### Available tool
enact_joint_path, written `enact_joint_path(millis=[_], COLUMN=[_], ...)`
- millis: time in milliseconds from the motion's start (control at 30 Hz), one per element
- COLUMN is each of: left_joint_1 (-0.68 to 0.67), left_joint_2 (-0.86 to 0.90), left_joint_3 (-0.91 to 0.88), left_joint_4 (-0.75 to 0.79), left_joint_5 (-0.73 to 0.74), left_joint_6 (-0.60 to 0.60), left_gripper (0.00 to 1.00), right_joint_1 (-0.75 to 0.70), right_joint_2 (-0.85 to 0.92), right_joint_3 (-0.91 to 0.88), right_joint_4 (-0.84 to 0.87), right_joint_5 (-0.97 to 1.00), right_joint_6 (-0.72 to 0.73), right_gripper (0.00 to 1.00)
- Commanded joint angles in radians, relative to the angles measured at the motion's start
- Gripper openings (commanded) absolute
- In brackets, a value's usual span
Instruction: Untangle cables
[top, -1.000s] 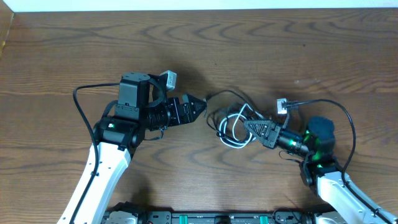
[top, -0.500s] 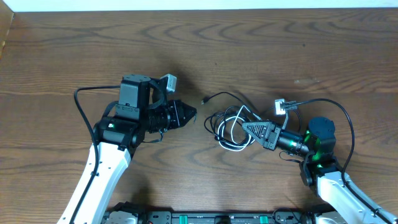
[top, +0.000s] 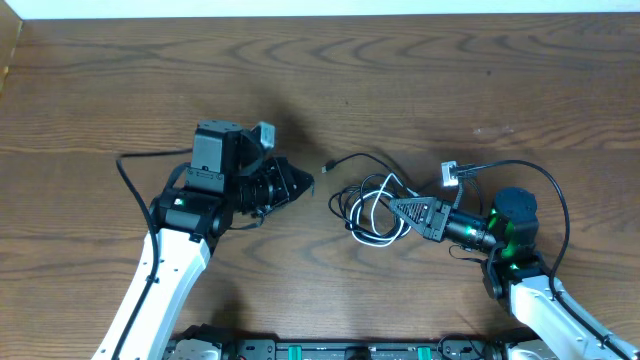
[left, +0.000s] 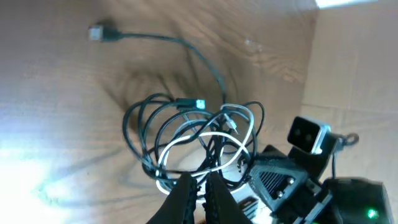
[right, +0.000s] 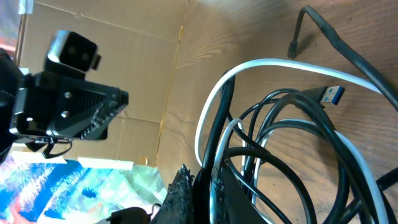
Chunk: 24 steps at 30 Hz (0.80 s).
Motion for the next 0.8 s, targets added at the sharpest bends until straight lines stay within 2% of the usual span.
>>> enact_joint_path(millis=[0, 100, 267, 533, 667, 733, 767], left_joint_1=[0.000, 0.000, 0.000, 0.000, 0.000, 0.000, 0.000], left_joint_2=[-0.005, -0.005, -0.005, -0.005, -0.005, -0.005, -0.005], left_joint_3=[0.009, 0.009, 0.009, 0.009, 0.009, 0.009, 0.009], left_joint_4=[-0.052, -0.093, -0.104, -0.105, -0.105, -0.108, -0.109], left_joint_5=[-0.077, -0.098, -0.102, -0.101, -0.101, -0.101, -0.101], left_joint_6=[-0.223, -0.315, -0.365, -0.363, -0.279, -0.262, -0.263], left_gripper=[0.08, 0.08, 0.08, 0.08, 0.09, 0.21, 0.23], right_joint_1=[0.002, 0.002, 0.002, 0.002, 0.002, 0.002, 0.002], right_joint_2=[-0.002, -0.002, -0.002, -0.002, -0.002, -0.002, -0.002], right_joint_3=[0.011, 0.011, 0.011, 0.011, 0.011, 0.011, 0.011], right_joint_4=[0.004, 0.004, 0.003, 0.003, 0.003, 0.003, 0.003], right_joint_5=[0.002, 0.002, 0.002, 0.009, 0.009, 0.009, 0.009], right_joint_6=[0.021, 0.040, 0.047, 0.060, 0.060, 0.062, 0.066], right_gripper=[0.02, 0.02, 0.02, 0.02, 0.02, 0.02, 0.02])
